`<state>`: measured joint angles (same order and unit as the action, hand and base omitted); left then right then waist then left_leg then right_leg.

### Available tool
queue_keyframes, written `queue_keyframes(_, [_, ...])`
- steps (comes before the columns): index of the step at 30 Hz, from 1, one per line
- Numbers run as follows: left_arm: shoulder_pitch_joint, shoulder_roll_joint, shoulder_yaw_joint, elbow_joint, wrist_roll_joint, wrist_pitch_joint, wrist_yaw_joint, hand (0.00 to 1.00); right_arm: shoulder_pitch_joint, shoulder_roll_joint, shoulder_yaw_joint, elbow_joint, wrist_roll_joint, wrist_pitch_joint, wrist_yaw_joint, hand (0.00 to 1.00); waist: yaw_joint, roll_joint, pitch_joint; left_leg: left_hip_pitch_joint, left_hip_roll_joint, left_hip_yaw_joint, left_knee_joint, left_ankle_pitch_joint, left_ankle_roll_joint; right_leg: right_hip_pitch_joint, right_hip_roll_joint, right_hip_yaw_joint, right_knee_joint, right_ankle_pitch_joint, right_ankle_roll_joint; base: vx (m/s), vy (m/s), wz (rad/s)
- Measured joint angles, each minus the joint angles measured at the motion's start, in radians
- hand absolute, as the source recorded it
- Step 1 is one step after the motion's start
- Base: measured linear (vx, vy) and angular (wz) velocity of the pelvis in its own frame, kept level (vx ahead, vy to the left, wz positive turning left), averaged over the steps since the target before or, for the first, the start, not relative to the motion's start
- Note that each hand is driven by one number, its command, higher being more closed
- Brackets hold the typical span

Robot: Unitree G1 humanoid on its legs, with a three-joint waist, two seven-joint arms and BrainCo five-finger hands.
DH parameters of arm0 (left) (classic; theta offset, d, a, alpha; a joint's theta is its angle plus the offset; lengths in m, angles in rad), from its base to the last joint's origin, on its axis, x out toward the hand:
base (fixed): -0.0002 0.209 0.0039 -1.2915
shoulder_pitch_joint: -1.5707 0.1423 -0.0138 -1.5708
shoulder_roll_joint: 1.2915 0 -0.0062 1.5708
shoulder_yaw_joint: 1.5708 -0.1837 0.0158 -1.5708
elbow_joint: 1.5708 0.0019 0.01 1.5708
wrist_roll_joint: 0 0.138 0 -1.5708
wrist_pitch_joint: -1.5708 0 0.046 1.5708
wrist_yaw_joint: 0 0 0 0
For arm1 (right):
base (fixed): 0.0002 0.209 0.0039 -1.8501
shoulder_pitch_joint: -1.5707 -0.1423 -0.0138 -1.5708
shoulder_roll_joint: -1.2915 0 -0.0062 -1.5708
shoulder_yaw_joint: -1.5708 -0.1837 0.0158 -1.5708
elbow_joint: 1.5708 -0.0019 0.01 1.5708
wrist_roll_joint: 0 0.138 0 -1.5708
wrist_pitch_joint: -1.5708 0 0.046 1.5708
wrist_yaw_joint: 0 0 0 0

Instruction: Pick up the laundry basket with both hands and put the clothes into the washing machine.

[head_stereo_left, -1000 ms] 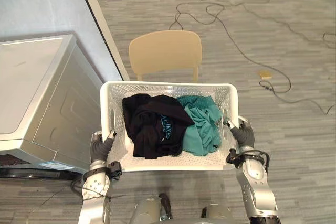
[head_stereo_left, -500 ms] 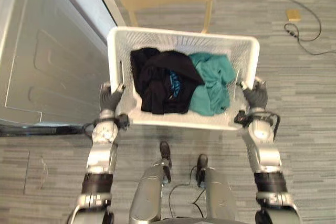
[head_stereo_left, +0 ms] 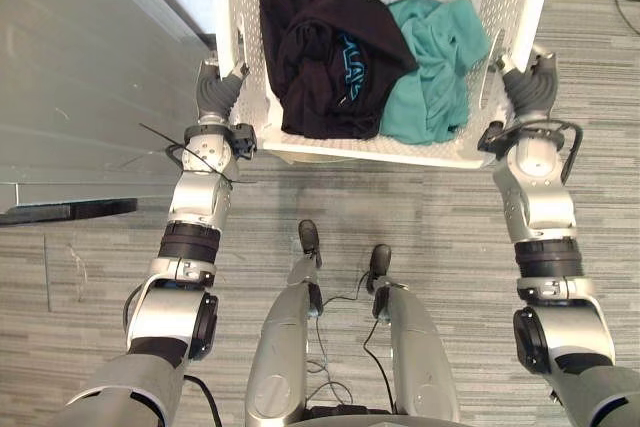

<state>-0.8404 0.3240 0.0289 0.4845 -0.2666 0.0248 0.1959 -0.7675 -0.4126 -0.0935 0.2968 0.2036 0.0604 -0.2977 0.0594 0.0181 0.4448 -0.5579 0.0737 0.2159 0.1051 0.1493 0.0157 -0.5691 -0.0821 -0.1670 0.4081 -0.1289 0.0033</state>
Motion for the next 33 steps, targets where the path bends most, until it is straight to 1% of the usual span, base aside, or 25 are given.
queue_keyframes(1, [-0.024, 0.003, 0.000, 0.015, -0.008, 0.000, 0.000, 1.00, -0.031, -0.013, 0.006, 0.015, 0.007, 0.004, -0.001, 1.00, 0.009, 0.000, 0.000, -0.011, 0.003, 0.000, 0.000, 0.001, -0.001, -0.008, 0.004, 0.000, -0.007, 0.002, -0.004, 0.00, 0.000, 0.00])
queue_keyframes(2, [-0.047, 0.009, 0.000, 0.029, -0.017, 0.000, 0.001, 1.00, -0.064, -0.030, 0.018, 0.036, 0.023, 0.005, 0.000, 1.00, 0.011, 0.002, 0.001, -0.024, 0.009, -0.002, 0.000, 0.003, -0.004, -0.014, 0.010, -0.003, -0.017, 0.010, -0.007, 0.02, -0.038, 0.03])
queue_keyframes(4, [-0.074, 0.023, 0.001, 0.039, -0.034, 0.000, 0.002, 1.00, -0.130, -0.036, 0.026, 0.089, 0.038, 0.007, 0.001, 1.00, 0.010, 0.006, 0.015, -0.034, 0.015, -0.016, -0.004, 0.008, -0.010, -0.014, 0.017, -0.018, -0.031, 0.017, -0.012, 0.03, -0.039, 0.09])
queue_keyframes(5, [-0.076, 0.023, 0.001, 0.040, -0.034, 0.000, 0.003, 0.00, -0.149, -0.042, 0.034, 0.112, 0.045, 0.007, 0.001, 1.00, 0.011, 0.008, 0.017, -0.034, 0.015, -0.017, -0.008, 0.008, -0.011, -0.014, 0.018, -0.020, -0.033, 0.017, -0.012, 0.03, -0.030, 0.06])
queue_keyframes(6, [-0.077, 0.023, 0.001, 0.042, -0.035, 0.001, 0.004, 0.00, -0.155, -0.044, 0.037, 0.120, 0.053, 0.008, 0.003, 1.00, 0.012, 0.008, 0.017, -0.034, 0.015, -0.018, -0.010, 0.010, -0.013, -0.014, 0.018, -0.021, -0.033, 0.017, -0.012, 0.04, -0.027, 0.08])
queue_keyframes(7, [-0.084, 0.023, 0.003, 0.058, -0.035, 0.000, 0.005, 0.00, -0.167, -0.048, 0.046, 0.133, 0.063, 0.010, 0.004, 1.00, 0.012, 0.008, 0.017, -0.033, 0.014, -0.022, -0.021, 0.024, -0.011, -0.014, 0.018, -0.022, -0.036, 0.020, -0.015, 0.04, -0.023, 0.08])
queue_keyframes(8, [-0.093, 0.024, 0.006, 0.077, -0.036, 0.001, 0.007, 0.00, -0.186, -0.051, 0.058, 0.155, 0.063, 0.011, 0.006, 0.00, 0.012, 0.008, 0.017, -0.033, 0.015, -0.025, -0.027, 0.029, -0.013, -0.014, 0.020, -0.022, -0.042, 0.028, -0.013, 0.05, -0.026, 0.03])
queue_keyframes(10, [-0.111, 0.024, 0.013, 0.112, -0.046, 0.009, 0.020, 0.00, -0.243, -0.058, 0.077, 0.214, 0.078, 0.026, 0.018, 0.00, 0.013, 0.008, 0.017, -0.033, 0.019, -0.025, -0.034, 0.029, -0.014, -0.014, 0.026, -0.022, -0.050, 0.032, -0.017, 0.02, -0.010, -0.01])
queue_keyframes(12, [-0.131, 0.024, 0.022, 0.149, -0.057, 0.011, 0.029, 0.00, -0.273, -0.063, 0.095, 0.246, 0.108, 0.031, 0.023, 0.00, 0.013, 0.008, 0.017, -0.033, 0.020, -0.025, -0.035, 0.029, -0.014, -0.014, 0.026, -0.022, -0.051, 0.032, -0.017, 0.00, 0.000, 0.00])
queue_keyframes(14, [-0.136, 0.039, 0.023, 0.156, -0.076, 0.014, 0.030, 0.00, -0.300, -0.070, 0.108, 0.266, 0.122, 0.033, 0.060, 0.00, 0.012, 0.008, 0.017, -0.033, 0.021, -0.024, -0.035, 0.029, -0.014, -0.014, 0.028, -0.022, -0.053, 0.032, -0.018, 0.00, 0.000, 0.00])
queue_keyframes(16, [-0.144, 0.043, 0.023, 0.156, -0.076, 0.016, 0.031, 0.00, -0.320, -0.072, 0.114, 0.297, 0.124, 0.034, 0.064, 0.00, 0.014, 0.008, 0.017, -0.033, 0.022, -0.024, -0.037, 0.033, -0.019, -0.014, 0.029, -0.022, -0.054, 0.033, -0.019, 0.00, 0.000, 0.00])
queue_keyframes(18, [-0.150, 0.069, 0.023, 0.156, -0.076, 0.015, 0.045, 0.00, -0.341, -0.083, 0.127, 0.334, 0.135, 0.036, 0.064, 0.00, 0.015, 0.008, 0.017, -0.033, 0.028, -0.025, -0.038, 0.042, -0.031, -0.012, 0.034, -0.022, -0.062, 0.045, -0.021, 0.00, -0.023, -0.04])
queue_keyframes(21, [-0.153, 0.084, 0.015, 0.161, -0.075, 0.017, 0.046, 0.00, -0.342, -0.089, 0.140, 0.336, 0.149, 0.033, 0.075, 0.00, 0.015, 0.008, 0.017, -0.033, 0.031, -0.026, -0.041, 0.043, -0.033, -0.012, 0.038, -0.023, -0.064, 0.045, -0.021, 0.00, -0.007, -0.02])
queue_keyframes(24, [-0.178, 0.093, -0.009, 0.143, -0.073, 0.005, 0.037, 0.00, -0.342, -0.088, 0.150, 0.349, 0.149, 0.034, 0.083, 0.00, 0.014, 0.008, 0.017, -0.033, 0.030, -0.031, -0.058, 0.057, -0.053, -0.013, 0.039, -0.024, -0.075, 0.046, -0.021, -0.01, -0.010, 0.03])
queue_keyframes(27, [-0.191, 0.127, -0.040, 0.141, -0.073, -0.009, 0.022, 0.00, -0.342, -0.089, 0.150, 0.348, 0.149, 0.027, 0.083, 0.00, 0.013, 0.008, 0.017, -0.033, 0.032, -0.039, -0.068, 0.057, -0.052, -0.013, 0.044, -0.024, -0.085, 0.046, -0.021, -0.02, -0.010, -0.02])
queue_keyframes(30, [-0.190, 0.146, -0.064, 0.128, -0.072, -0.012, 0.022, 0.00, -0.339, -0.105, 0.150, 0.348, 0.149, 0.024, 0.083, 0.00, 0.012, 0.009, 0.017, -0.033, 0.032, -0.041, -0.071, 0.057, -0.052, -0.015, 0.045, -0.023, -0.087, 0.045, -0.021, 0.00, 0.000, 0.00])
queue_keyframes(33, [-0.188, 0.167, -0.070, 0.100, -0.038, -0.013, 0.021, 0.00, -0.326, -0.108, 0.147, 0.347, 0.149, 0.014, 0.083, 0.00, 0.012, 0.009, 0.017, -0.043, 0.032, -0.042, -0.071, 0.057, -0.052, -0.022, 0.045, -0.023, -0.089, 0.045, -0.021, 0.00, 0.000, 0.00])
